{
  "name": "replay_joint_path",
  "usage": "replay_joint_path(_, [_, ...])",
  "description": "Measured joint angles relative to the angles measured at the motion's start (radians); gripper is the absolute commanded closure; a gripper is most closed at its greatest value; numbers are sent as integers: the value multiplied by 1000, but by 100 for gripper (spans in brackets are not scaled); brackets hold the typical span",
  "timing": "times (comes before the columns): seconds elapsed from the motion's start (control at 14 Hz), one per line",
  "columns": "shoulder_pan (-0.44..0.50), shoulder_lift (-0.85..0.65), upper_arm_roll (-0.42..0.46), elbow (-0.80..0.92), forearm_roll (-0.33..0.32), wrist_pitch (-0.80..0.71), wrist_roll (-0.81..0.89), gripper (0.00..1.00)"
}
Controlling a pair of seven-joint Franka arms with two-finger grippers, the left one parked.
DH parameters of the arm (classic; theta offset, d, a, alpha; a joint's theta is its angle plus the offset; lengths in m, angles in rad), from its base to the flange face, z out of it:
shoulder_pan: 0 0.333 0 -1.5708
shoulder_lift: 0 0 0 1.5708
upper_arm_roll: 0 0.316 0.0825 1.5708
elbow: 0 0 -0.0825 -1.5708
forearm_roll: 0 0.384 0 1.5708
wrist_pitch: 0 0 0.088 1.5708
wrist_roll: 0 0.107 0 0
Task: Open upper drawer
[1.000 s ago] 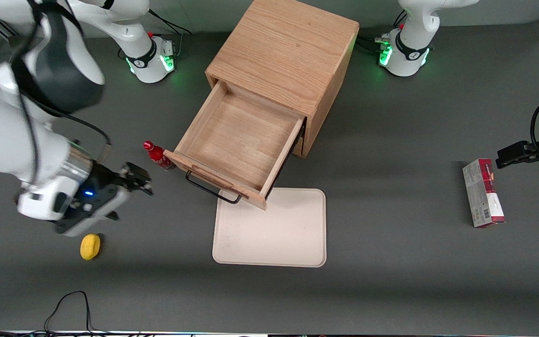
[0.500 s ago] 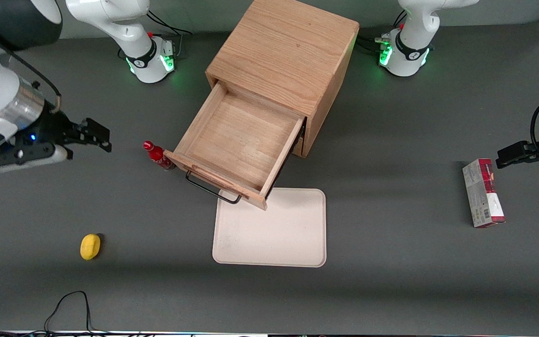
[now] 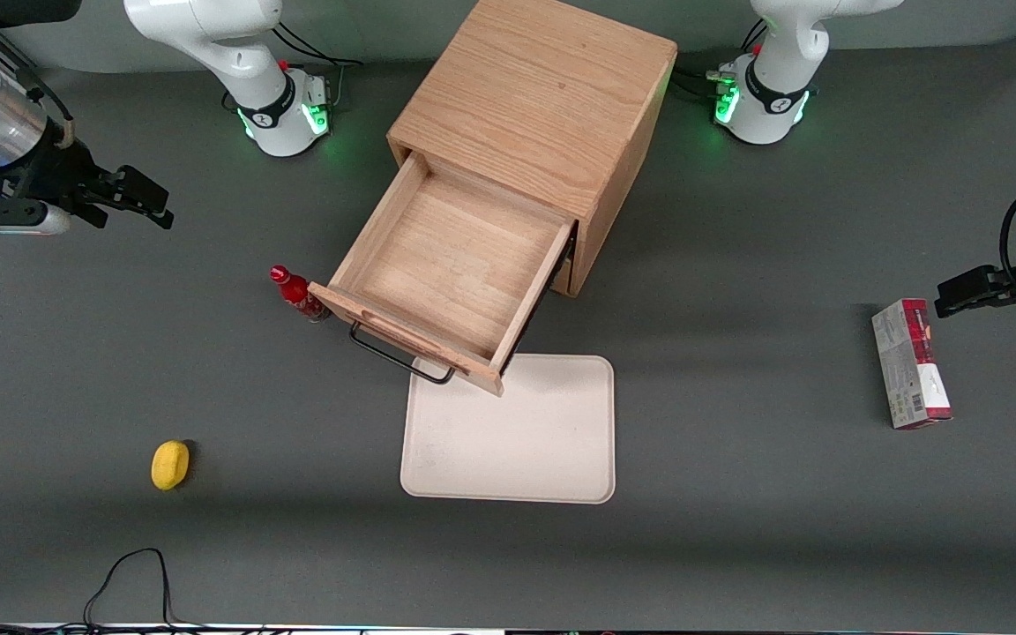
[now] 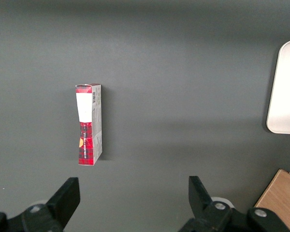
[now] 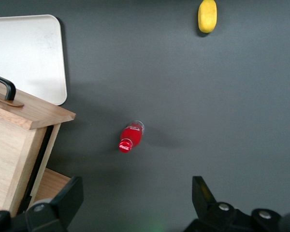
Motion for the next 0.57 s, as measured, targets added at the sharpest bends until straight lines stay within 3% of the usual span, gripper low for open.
replay_joint_path(0.57, [0,15,-8,-2,-6,14,-2,0])
